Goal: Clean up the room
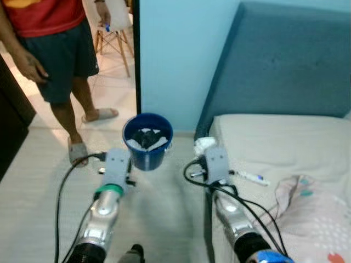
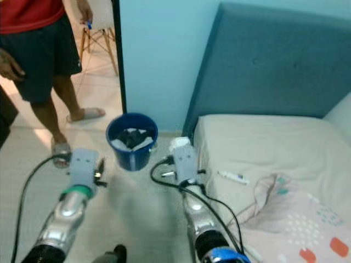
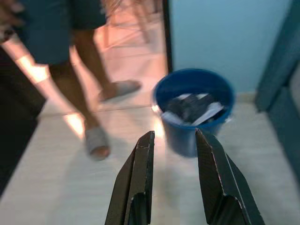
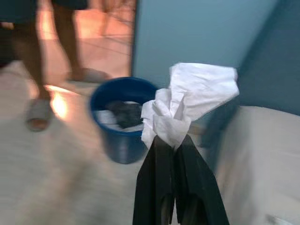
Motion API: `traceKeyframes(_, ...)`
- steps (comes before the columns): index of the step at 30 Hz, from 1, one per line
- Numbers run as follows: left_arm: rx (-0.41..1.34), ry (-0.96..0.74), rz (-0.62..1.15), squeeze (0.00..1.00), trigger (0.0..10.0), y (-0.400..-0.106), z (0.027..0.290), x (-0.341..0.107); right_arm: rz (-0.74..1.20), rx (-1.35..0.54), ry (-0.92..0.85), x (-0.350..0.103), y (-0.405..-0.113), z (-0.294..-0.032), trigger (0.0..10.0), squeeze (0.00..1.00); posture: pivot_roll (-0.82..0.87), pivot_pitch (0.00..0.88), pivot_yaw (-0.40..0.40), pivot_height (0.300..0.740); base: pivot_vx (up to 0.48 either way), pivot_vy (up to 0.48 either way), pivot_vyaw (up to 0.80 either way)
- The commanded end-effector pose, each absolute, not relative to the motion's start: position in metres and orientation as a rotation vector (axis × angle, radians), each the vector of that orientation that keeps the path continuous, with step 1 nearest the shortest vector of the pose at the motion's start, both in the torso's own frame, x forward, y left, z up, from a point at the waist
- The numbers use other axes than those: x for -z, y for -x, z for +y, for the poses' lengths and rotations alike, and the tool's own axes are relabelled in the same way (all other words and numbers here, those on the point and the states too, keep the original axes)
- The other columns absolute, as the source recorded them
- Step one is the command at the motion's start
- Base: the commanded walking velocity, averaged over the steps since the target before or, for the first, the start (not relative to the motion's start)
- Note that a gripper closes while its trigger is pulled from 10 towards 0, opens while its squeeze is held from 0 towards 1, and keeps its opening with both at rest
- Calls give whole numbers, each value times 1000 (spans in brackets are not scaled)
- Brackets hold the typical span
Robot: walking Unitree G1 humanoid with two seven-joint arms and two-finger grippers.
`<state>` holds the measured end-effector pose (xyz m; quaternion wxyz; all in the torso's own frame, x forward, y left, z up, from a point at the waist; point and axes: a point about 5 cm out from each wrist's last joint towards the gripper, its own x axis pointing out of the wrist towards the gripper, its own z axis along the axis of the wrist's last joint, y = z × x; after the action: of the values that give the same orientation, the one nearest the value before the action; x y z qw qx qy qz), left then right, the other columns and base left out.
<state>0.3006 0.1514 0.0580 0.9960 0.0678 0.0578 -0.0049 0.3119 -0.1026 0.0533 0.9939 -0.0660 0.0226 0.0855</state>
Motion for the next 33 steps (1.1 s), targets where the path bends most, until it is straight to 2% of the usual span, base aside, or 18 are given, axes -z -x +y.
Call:
traceKeyframes(1, 16, -117, 149, 0, 10000, -297, 149, -52, 79, -153, 126, -46, -308, -108, 10000, 0, 44, 48, -36, 740, 0, 0, 800)
traceKeyframes(14, 17, -115, 149, 0, 10000, -298, 149, -53, 79, -158, 126, -46, -308, -107, 10000, 0, 47, 50, -39, 740, 0, 0, 799)
traceKeyframes(19, 37, -123, 147, 0, 10000, -301, 145, -55, 70, -163, 114, -47, -308, -106, 10000, 0, 45, 52, -35, 740, 0, 0, 0)
traceKeyframes(33, 71, -120, 134, 0, 10000, -303, 140, -59, 64, -161, 114, -47, -307, -106, 10000, 0, 42, 46, -31, 740, 370, 0, 0)
